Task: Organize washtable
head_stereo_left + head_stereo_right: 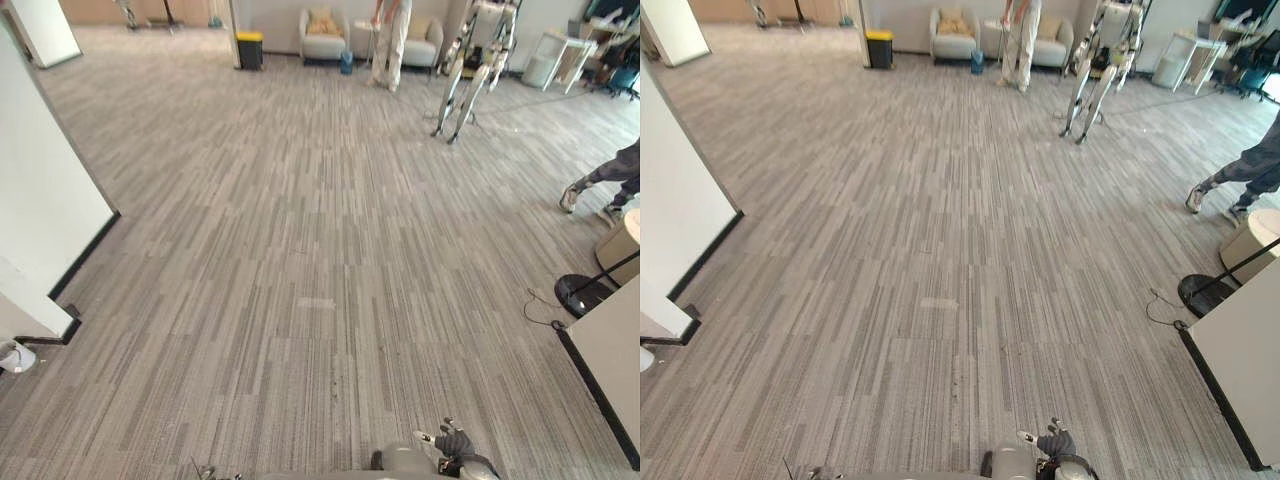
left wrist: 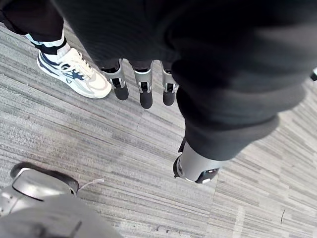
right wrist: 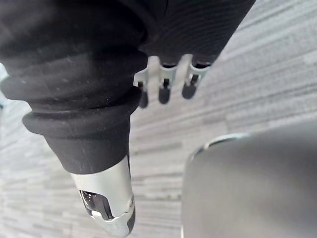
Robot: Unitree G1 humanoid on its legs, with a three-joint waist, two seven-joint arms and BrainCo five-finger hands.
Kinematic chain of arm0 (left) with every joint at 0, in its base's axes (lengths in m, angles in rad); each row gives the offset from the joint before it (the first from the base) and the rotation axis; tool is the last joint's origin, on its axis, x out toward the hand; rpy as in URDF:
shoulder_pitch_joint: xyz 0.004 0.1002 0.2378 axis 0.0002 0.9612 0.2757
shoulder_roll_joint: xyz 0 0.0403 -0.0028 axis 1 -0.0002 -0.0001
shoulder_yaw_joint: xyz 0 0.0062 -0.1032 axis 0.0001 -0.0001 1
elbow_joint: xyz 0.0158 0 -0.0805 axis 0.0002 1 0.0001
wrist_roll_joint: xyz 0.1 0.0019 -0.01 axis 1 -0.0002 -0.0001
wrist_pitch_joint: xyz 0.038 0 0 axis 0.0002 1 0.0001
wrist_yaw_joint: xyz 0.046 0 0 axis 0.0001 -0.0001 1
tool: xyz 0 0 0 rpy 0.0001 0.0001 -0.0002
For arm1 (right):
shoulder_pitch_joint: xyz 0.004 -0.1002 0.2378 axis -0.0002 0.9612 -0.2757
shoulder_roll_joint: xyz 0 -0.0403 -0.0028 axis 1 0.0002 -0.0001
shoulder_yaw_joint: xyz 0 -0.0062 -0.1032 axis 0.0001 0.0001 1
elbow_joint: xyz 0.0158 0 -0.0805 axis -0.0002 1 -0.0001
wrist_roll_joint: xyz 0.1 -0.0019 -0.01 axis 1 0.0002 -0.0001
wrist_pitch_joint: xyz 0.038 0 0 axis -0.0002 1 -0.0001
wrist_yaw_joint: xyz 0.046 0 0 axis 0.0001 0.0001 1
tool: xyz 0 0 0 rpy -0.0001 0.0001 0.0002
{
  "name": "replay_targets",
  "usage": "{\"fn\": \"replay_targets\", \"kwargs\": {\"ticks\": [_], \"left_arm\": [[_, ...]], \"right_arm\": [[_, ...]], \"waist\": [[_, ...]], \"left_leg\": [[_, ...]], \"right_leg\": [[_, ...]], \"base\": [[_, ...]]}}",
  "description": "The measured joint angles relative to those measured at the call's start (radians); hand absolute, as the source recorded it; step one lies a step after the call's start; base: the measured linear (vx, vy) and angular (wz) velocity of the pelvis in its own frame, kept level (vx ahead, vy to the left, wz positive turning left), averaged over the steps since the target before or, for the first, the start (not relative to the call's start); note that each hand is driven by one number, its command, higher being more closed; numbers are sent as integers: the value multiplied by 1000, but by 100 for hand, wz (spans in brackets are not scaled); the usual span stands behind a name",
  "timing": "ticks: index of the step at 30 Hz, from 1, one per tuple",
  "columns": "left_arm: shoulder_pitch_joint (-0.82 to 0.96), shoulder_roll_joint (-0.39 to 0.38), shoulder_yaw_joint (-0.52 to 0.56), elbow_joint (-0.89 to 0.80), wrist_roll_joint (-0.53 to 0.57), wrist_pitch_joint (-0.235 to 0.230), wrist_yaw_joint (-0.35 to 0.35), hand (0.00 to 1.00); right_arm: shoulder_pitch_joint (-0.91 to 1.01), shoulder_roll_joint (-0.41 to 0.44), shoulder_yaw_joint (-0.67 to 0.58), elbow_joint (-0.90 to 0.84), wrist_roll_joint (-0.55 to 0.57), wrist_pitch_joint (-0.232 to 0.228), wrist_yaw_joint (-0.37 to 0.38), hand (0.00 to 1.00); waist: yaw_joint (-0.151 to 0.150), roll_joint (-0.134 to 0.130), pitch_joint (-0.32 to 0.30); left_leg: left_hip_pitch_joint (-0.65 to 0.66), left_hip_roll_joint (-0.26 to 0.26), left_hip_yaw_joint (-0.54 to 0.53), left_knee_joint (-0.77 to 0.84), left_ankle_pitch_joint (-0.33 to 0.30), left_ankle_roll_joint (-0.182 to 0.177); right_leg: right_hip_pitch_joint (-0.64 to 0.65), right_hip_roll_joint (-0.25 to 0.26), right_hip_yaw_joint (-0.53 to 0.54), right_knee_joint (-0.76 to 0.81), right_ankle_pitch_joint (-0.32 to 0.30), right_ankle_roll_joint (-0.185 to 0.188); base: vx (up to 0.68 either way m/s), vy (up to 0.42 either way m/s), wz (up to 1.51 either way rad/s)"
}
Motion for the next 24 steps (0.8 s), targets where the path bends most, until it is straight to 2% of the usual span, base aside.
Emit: {"fn": "replay_targets", "kwargs": {"ticks": [1, 2, 3, 4, 5, 6, 7, 8, 9, 10, 11, 12, 13, 14, 15, 16, 17, 18, 19, 20, 21, 22, 24], "left_arm": [[-1, 0, 3, -1, 4, 0, 1, 0], [-3, 0, 13, -1, 7, 1, 2, 0], [1, -14, 22, 1, 7, 1, 3, 0], [5, -23, 29, 0, 7, 0, 3, 0], [4, -31, 32, 0, 7, -1, 2, 0], [-11, -44, 54, -11, 7, 1, -1, 0], [-24, -59, 69, -22, 7, 1, 0, 0], [-25, -63, 91, -32, 7, 0, 6, 0], [-14, -58, 90, -39, 6, 0, 5, 0], [-15, -61, 85, -46, 7, -7, 2, 0], [-22, -63, 70, -50, 6, -9, 2, 0], [-23, -66, 52, -51, 3, -9, -2, 0], [-21, -48, 39, -60, 2, -11, -1, 0], [-21, -47, 35, -62, 2, -11, 0, 0], [-16, -35, 21, -64, 1, -13, 0, 0], [-12, -30, 5, -66, 1, -14, 1, 0], [-10, -32, -7, -66, 1, -13, 2, 0], [-3, -32, -12, -66, 0, -13, 2, 0], [3, -33, -9, -66, -3, -14, 2, 0], [32, -36, -10, -63, -4, -13, 2, 0], [44, -36, -12, -59, -3, -13, 2, 0], [50, -32, -9, -37, -2, -12, 2, 0], [46, -14, -7, 4, -1, -8, 3, 0]], "right_arm": [[0, 1, -3, 0, 4, 2, -3, 0], [0, 3, -14, -2, 12, 7, -6, 0], [0, -2, -20, -10, 20, 8, -6, 0], [2, -4, -16, -18, 18, 10, -8, 0], [7, 11, -16, -17, 19, 13, -9, 0], [-1, 10, -19, -21, 20, 14, -9, 0], [0, 10, -21, -29, 22, 11, -8, 0], [3, 17, -16, -49, 30, 5, -6, 0], [17, 18, 2, -60, 29, 6, -9, 0], [28, 5, 3, -63, 30, 10, -12, 0], [25, 1, 2, -50, 28, 14, -11, 0], [17, 2, -1, -24, 29, 15, -13, 0], [13, 8, 0, -4, 30, 22, -21, 0], [11, 9, 0, 5, 30, 24, -24, 0], [11, 12, 0, 12, 29, 28, -26, 0], [9, 10, -3, 13, 30, 30, -27, 0], [0, 2, -3, 13, 29, 32, -27, 0], [-10, -7, -2, 18, 28, 34, -27, 0], [-10, -8, 1, 25, 28, 33, -28, 0], [-9, -8, 9, 38, 21, 34, -28, 0], [-9, -7, 22, 41, 18, 33, -29, 0], [-9, -5, 22, 47, 18, 34, -31, 0], [-7, 4, 33, 47, 9, 35, -27, 0]], "waist": [[0, -3, 0], [-4, -7, 4], [-22, 20, -2], [-31, 35, -10], [-26, 39, -24], [-23, 55, -23], [-32, 44, -17], [-30, 39, -20], [-30, 26, -18], [-18, 71, -15], [-12, 77, -10], [-9, 55, 6], [0, 42, 14], [1, 31, 18], [2, 5, 23], [2, 7, 25], [-1, 25, 26], [3, 42, 26], [6, 42, 26], [33, 36, 18], [36, 36, 15], [31, 29, 8], [32, 3, 8]], "left_leg": [[12, 1, -5, -10, -12, -11], [55, 7, -17, -39, -32, -40], [108, 55, -31, -56, -60, -95], [127, 79, -45, -49, -65, -106], [128, 108, -70, 5, -65, -106], [93, 122, -87, 109, -32, -152], [61, 110, -95, 182, 20, -156], [9, 88, -93, 363, 136, -149], [-32, 95, -82, 471, 160, -150], [-110, 192, 24, 683, 101, -100], [-160, 223, 58, 738, 59, -101], [-192, 234, 74, 739, 30, -107], [-231, 226, 67, 688, 2, -138], [-260, 219, 68, 653, -7, -152], [-307, 194, 67, 559, -14, -167], [-352, 180, 58, 471, -11, -174], [-388, 170, 35, 377, -3, -185], [-439, 138, -10, 208, 56, -213], [-447, 128, -32, 169, 121, -215], [-439, 112, -48, 75, 252, -226], [-441, 109, -44, 74, 290, -220], [-447, 91, -28, 105, 281, -170], [-459, 82, 36, 226, 240, -115]], "right_leg": [[-5, 9, 4, -92, 41, -1], [-10, 22, 15, -197, 96, -17], [2, 54, 5, -180, 179, -63], [10, 72, -5, -176, 208, -96], [16, 92, -18, -137, 307, -130], [3, 109, -37, -46, 244, -148], [-19, 93, -46, 33, 205, -174], [-43, 112, -63, 85, 157, -165], [14, 131, -50, -37, 221, -189], [114, 182, -21, -97, 168, -203], [161, 191, -9, -113, 146, -210], [208, 187, 5, -132, 139, -210], [271, 172, 20, -159, 138, -209], [299, 162, 32, -172, 132, -203], [339, 137, 54, -189, 97, -187], [363, 130, 64, -203, 68, -172], [376, 132, 70, -206, 53, -167], [388, 129, 92, -205, 22, -156], [398, 124, 113, -205, 7, -156], [417, 113, 171, -214, -24, -134], [419, 109, 186, -214, -37, -122], [421, 83, 210, -201, -63, -99], [423, 53, 279, -163, -58, -71]], "base": [[531, -102, 3], [615, -170, 27], [668, -188, 40], [932, -249, 47], [954, -249, 24], [928, -265, 16], [646, -281, -4], [421, -243, -5], [597, -325, -30], [507, -206, -31], [555, -176, -30], [558, -132, -21], [514, -132, -15], [569, -130, -16], [332, -31, -9], [379, 16, -10], [321, 100, -18], [311, 125, -27], [346, 159, -78], [306, 134, -82], [512, 224, -88], [442, 183, -50], [483, 175, -62]]}}
